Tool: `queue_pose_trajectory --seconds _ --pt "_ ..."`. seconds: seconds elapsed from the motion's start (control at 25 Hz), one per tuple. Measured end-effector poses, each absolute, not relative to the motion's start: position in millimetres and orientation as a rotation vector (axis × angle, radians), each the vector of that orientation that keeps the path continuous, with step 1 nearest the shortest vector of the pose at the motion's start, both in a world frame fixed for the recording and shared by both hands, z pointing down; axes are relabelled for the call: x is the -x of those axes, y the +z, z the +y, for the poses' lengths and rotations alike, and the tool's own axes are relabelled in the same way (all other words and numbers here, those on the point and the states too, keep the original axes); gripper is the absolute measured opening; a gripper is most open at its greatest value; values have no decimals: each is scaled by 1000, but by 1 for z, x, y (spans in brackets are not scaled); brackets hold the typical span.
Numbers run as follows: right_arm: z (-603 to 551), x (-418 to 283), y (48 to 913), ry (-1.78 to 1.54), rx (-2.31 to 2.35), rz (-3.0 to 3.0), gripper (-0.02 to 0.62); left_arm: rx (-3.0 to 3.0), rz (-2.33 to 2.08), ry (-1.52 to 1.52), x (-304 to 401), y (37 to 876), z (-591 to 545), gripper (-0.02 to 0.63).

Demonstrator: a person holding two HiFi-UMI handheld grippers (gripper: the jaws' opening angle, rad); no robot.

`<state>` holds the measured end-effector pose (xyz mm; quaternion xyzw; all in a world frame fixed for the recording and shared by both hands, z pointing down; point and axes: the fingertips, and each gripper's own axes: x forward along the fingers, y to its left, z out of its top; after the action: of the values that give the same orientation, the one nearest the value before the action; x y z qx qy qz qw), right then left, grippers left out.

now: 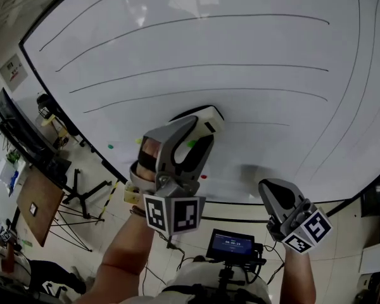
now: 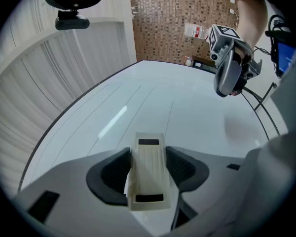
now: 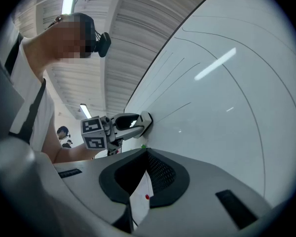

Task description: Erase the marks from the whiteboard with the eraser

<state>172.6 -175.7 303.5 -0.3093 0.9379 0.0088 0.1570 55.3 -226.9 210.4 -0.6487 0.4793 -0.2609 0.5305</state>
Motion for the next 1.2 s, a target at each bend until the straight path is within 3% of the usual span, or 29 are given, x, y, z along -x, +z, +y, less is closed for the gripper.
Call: queue_pose_trajectory --seconds 0.24,0.72,1.2 --pt "-178 -178 305 25 898 2686 17 1569 1046 -626 -80 214 -226 261" --pt "-184 -168 312 21 849 2705 17 1577 989 -770 -58 255 -232 262" --pt "-189 -194 314 28 868 2698 17 1537 1033 -664 -95 233 -233 261"
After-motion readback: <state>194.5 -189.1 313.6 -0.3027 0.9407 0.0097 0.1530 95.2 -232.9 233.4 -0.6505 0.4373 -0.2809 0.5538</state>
